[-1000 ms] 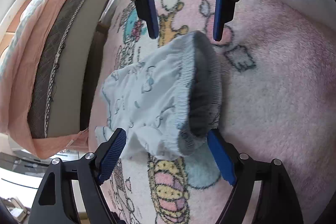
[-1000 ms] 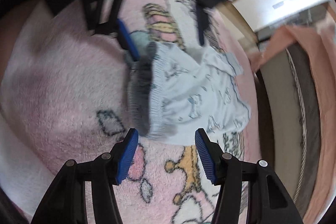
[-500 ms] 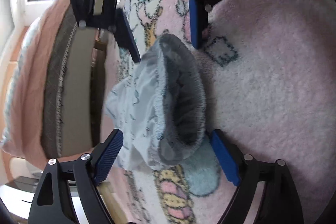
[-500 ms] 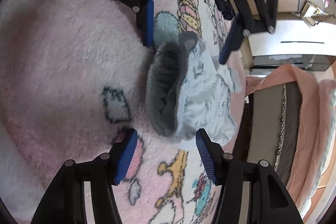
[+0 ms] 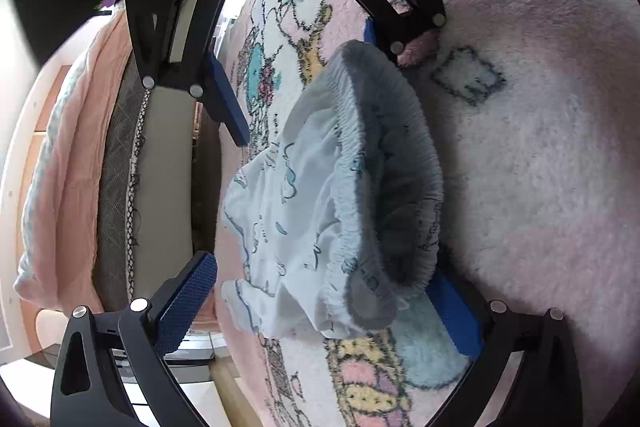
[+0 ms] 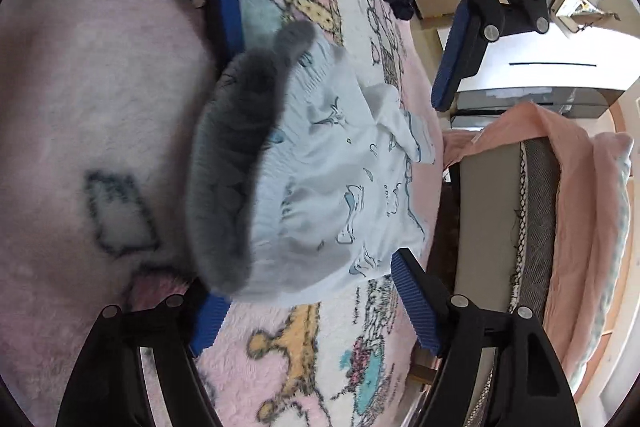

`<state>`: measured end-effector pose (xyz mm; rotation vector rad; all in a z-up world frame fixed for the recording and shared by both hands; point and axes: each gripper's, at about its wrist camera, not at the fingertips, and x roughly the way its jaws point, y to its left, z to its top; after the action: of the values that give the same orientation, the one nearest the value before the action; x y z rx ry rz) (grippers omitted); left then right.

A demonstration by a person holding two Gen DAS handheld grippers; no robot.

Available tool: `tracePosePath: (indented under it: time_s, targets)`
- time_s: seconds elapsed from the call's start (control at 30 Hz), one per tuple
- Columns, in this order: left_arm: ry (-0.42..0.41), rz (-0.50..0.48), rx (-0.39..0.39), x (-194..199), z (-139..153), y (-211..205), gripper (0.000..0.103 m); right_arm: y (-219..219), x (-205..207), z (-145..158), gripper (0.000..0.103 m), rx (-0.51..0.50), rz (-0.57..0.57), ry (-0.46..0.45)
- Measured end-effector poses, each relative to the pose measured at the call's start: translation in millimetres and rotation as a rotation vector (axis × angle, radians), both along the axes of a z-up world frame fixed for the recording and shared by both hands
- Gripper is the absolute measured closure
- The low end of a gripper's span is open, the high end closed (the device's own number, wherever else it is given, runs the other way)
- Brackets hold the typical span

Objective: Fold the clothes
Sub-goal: 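Grasp the elastic waistband of the folded pants with both grippers, then lift the pants by the waistband with both grippers toward the shirt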

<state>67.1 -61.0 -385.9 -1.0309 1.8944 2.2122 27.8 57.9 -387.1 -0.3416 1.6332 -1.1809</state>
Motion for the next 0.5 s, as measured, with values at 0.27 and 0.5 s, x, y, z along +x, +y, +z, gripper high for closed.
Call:
tracePosePath:
  time_s: [0.27,0.5]
  targets:
    - [0.047,0.035,-0.022,1,1,-8,0.000,19,8,1,0.027,-0.007,0.041,0.020]
    - [0.009,-0.010,-0.072,10,-2,-10,0.000,15,5,2,0.027,-0.003,0.054,0.017]
